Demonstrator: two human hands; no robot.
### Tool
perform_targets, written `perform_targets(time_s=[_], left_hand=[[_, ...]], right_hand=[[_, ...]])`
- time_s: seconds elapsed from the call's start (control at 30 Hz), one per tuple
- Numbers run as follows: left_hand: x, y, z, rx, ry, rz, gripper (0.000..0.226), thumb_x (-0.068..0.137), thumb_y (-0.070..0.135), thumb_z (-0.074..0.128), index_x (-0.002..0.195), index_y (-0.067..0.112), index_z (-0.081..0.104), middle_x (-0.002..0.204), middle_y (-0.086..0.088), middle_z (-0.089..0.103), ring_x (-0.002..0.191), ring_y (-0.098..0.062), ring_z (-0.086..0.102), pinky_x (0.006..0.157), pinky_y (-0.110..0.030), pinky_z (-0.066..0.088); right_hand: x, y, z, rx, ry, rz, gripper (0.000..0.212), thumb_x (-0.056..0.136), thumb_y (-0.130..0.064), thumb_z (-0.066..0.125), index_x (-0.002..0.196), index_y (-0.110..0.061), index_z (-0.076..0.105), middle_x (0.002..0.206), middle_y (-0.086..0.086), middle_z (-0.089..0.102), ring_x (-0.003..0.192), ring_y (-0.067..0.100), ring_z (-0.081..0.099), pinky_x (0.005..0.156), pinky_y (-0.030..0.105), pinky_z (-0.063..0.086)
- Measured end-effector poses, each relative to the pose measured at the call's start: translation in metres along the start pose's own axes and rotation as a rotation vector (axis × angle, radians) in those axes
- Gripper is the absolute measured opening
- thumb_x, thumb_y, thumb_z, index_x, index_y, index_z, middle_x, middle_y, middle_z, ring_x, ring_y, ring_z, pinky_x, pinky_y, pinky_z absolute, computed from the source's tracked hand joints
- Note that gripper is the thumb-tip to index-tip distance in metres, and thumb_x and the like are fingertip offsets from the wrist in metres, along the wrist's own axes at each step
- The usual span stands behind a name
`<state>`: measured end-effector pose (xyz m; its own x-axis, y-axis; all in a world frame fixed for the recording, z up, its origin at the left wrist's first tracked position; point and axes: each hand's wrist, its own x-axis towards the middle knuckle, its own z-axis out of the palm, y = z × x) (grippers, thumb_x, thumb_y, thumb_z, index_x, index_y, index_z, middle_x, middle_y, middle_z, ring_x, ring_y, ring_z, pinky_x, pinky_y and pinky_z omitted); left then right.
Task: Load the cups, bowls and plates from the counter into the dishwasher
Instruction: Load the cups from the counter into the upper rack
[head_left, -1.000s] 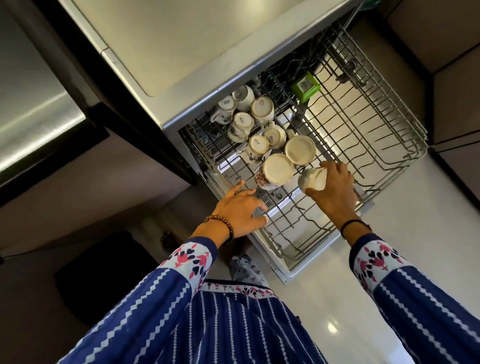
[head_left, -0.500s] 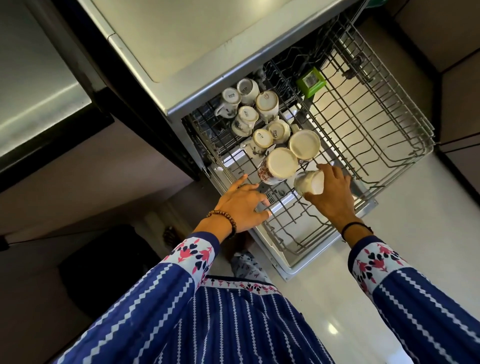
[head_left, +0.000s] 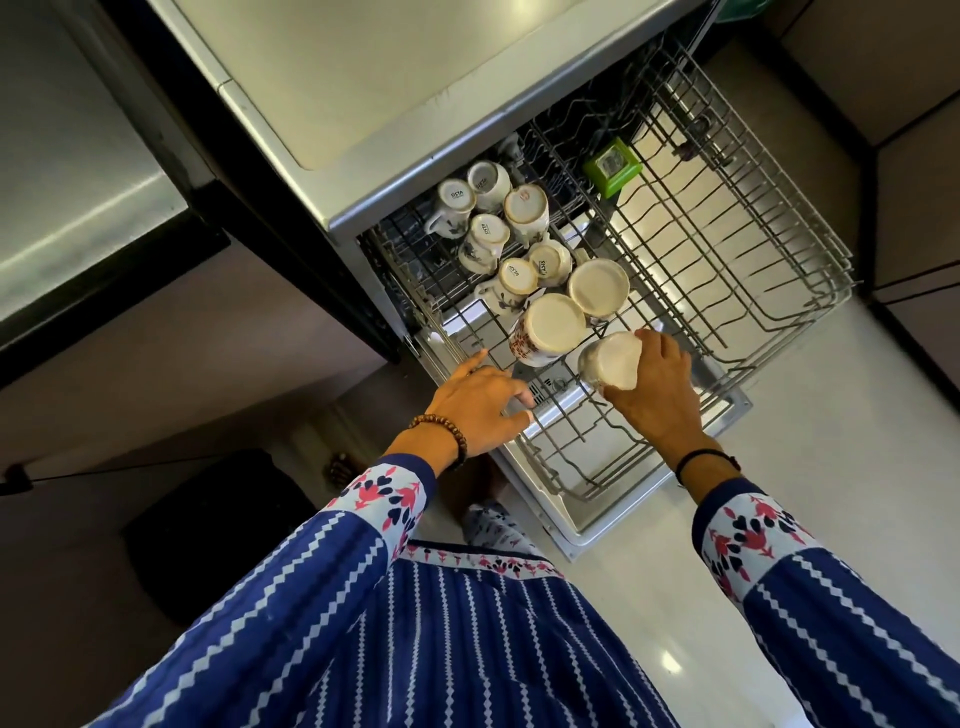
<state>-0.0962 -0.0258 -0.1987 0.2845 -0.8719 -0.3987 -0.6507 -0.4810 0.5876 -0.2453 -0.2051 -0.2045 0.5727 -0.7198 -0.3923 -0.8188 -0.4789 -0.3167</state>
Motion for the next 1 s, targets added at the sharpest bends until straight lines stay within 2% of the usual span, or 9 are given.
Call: perform_targets(time_s=[0.1, 0.23, 0.3, 0.4, 0.5, 0.63, 0.73, 0.87, 1.0], left_hand=[[-0.005, 0.009, -0.009, -0.016, -0.007, -0.005, 0.026, 0.092, 0.036, 0.055, 0.113, 0.025, 0.064, 0.118, 0.004, 0.064, 0.12, -0.013, 0.05, 0.115, -0.027, 0.014], [-0.014, 0.029, -0.033, -0.075, 0.055, -0.012, 0.025, 0.093, 0.028, 0.057, 0.116, 0.019, 0.064, 0.117, 0.001, 0.063, 0.113, -0.014, 0.053, 0.1, -0.028, 0.039], [-0.015, 0.038, -0.05, -0.084, 0.104, -0.004, 0.025, 0.093, 0.028, 0.057, 0.116, 0.02, 0.063, 0.119, 0.0, 0.062, 0.112, -0.015, 0.054, 0.097, -0.032, 0.045], [-0.023, 0.046, -0.081, -0.067, 0.189, -0.004, 0.026, 0.094, 0.031, 0.052, 0.118, 0.025, 0.06, 0.119, 0.0, 0.06, 0.113, -0.016, 0.051, 0.094, -0.038, 0.047], [-0.036, 0.049, -0.113, -0.014, 0.319, 0.026, 0.026, 0.095, 0.029, 0.052, 0.118, 0.024, 0.06, 0.117, 0.002, 0.061, 0.111, -0.016, 0.052, 0.09, -0.035, 0.048], [-0.059, 0.048, -0.157, 0.0, 0.526, 0.019, 0.024, 0.095, 0.032, 0.055, 0.117, 0.027, 0.06, 0.11, 0.002, 0.062, 0.1, -0.015, 0.057, 0.084, -0.034, 0.051], [-0.082, 0.042, -0.185, -0.039, 0.669, -0.01, 0.023, 0.094, 0.033, 0.057, 0.115, 0.027, 0.061, 0.105, 0.002, 0.064, 0.095, -0.015, 0.06, 0.081, -0.033, 0.053], [-0.111, 0.027, -0.218, -0.109, 0.843, -0.097, 0.022, 0.093, 0.028, 0.059, 0.115, 0.025, 0.063, 0.108, 0.004, 0.065, 0.09, -0.01, 0.06, 0.082, -0.027, 0.051], [-0.143, -0.005, -0.253, -0.172, 0.973, -0.202, 0.02, 0.092, 0.027, 0.058, 0.111, 0.026, 0.065, 0.103, 0.005, 0.067, 0.096, -0.013, 0.061, 0.082, -0.036, 0.053]], right_hand=[[-0.012, -0.006, -0.008, -0.033, 0.03, -0.026, 0.076, 0.078, -0.022, 0.083, 0.139, -0.006, 0.041, 0.143, 0.015, 0.04, 0.132, 0.035, 0.035, 0.084, 0.043, 0.049], [-0.029, -0.025, -0.023, 0.1, 0.042, -0.118, 0.057, 0.083, -0.023, 0.077, 0.132, -0.01, 0.05, 0.136, 0.01, 0.046, 0.126, 0.029, 0.04, 0.083, 0.031, 0.038], [-0.035, -0.04, -0.032, 0.178, 0.047, -0.171, 0.049, 0.085, -0.024, 0.076, 0.128, -0.012, 0.054, 0.132, 0.008, 0.051, 0.121, 0.026, 0.047, 0.083, 0.026, 0.035], [-0.045, -0.071, -0.047, 0.29, 0.068, -0.262, 0.042, 0.086, -0.022, 0.076, 0.122, -0.011, 0.057, 0.126, 0.01, 0.057, 0.11, 0.025, 0.057, 0.078, 0.026, 0.041], [-0.057, -0.108, -0.069, 0.369, 0.098, -0.339, 0.037, 0.09, -0.029, 0.072, 0.121, -0.015, 0.059, 0.119, 0.005, 0.061, 0.104, 0.019, 0.059, 0.08, 0.028, 0.05], [-0.068, -0.159, -0.098, 0.474, 0.135, -0.511, 0.028, 0.093, -0.028, 0.071, 0.116, -0.016, 0.062, 0.111, 0.0, 0.066, 0.09, 0.003, 0.061, 0.073, 0.008, 0.05], [-0.074, -0.198, -0.116, 0.51, 0.102, -0.605, 0.027, 0.093, -0.03, 0.071, 0.117, -0.019, 0.063, 0.111, -0.005, 0.066, 0.094, 0.001, 0.064, 0.078, 0.016, 0.056], [-0.076, -0.25, -0.131, 0.51, 0.064, -0.71, 0.032, 0.092, -0.032, 0.07, 0.12, -0.018, 0.062, 0.117, -0.008, 0.065, 0.091, -0.004, 0.064, 0.073, 0.007, 0.051], [-0.076, -0.315, -0.137, 0.477, 0.011, -0.817, 0.031, 0.092, -0.034, 0.071, 0.119, -0.021, 0.062, 0.115, -0.012, 0.064, 0.088, -0.012, 0.061, 0.066, 0.003, 0.046]])
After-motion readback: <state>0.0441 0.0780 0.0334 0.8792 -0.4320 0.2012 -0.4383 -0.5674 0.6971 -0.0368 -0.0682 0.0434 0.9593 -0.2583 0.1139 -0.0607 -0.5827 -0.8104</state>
